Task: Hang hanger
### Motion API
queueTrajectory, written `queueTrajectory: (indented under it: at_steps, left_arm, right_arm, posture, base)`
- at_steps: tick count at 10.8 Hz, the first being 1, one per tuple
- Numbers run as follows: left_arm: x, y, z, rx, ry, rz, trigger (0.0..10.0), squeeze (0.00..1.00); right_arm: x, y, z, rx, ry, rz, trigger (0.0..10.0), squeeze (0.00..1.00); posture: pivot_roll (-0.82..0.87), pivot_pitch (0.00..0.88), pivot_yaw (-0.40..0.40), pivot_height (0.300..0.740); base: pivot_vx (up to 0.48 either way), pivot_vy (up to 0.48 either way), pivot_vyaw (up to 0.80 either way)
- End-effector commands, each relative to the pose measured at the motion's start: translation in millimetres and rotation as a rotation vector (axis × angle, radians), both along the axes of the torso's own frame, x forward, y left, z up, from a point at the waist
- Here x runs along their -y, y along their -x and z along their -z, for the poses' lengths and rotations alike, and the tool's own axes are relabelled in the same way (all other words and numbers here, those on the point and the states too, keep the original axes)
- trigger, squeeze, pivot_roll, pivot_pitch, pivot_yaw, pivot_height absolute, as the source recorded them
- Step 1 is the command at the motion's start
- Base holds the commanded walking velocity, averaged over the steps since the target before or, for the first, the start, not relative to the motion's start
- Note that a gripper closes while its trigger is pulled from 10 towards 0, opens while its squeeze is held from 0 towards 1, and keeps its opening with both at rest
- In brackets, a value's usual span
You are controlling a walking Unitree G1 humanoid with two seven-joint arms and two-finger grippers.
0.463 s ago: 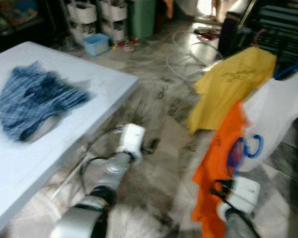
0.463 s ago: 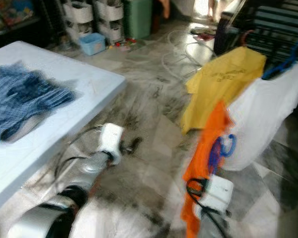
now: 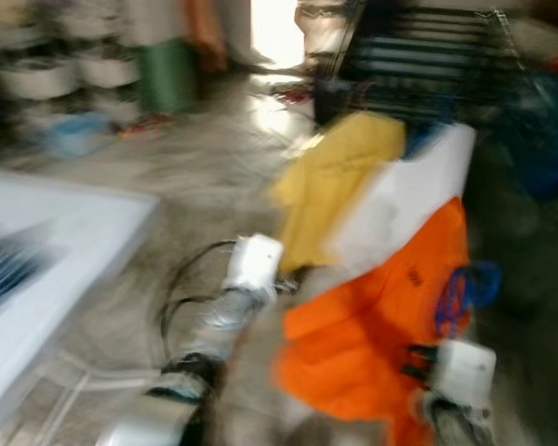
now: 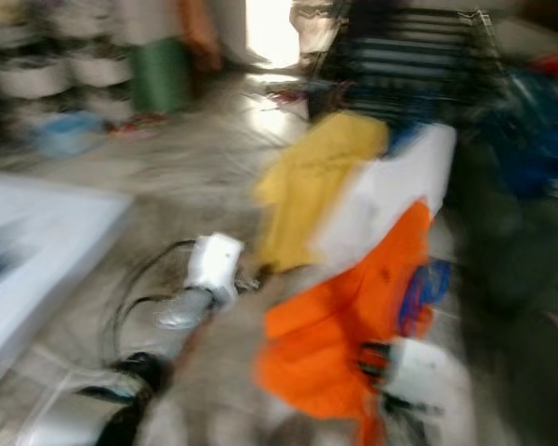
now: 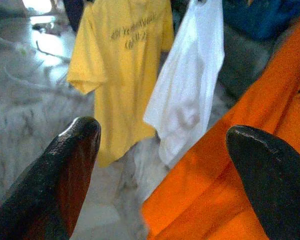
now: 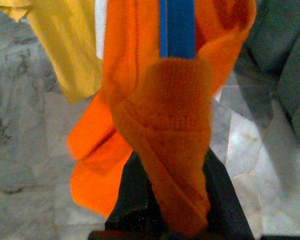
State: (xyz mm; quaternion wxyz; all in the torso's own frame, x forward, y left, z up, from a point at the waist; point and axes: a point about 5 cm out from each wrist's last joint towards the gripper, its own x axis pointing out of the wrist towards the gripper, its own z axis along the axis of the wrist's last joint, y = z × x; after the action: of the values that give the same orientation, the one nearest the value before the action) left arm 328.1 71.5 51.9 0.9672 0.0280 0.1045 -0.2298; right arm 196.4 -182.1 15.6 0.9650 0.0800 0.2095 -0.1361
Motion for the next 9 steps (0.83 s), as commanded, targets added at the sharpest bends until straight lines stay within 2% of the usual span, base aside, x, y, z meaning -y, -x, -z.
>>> queueTrajectory:
  at_steps: [1,5,9]
  left_arm:
    - [12.8,-0.1,-4.4,0.011,0.01,0.035,10.0,0.0]
    - [11.4,-0.6,-4.4,0.015,-0.006,0.034,10.0,0.0]
    - [11.5,-2.1,-6.7,0.024,-0.015,0.047,10.0,0.0]
  right_arm:
    - [5.4,-1.9,-6.0,0.028,0.015,0.016,10.0,0.0]
    - [0.2,-1.9,-7.5,0.041,0.011,-0.022,10.0,0.0]
    - [-0.5,-2.8,-6.4,0.043,-0.006,0.009,10.0,0.0]
  posture:
    - [-0.04,0.002,-0.008,0.74]
    - [-0.04,0.003,-0.003,0.74]
    - [-0.04,0.012,0.013,0.74]
  base:
    - [0.472,0.0,-0.5]
    - [0.45,0.0,0.0]
    - [0.419,0.0,0.0]
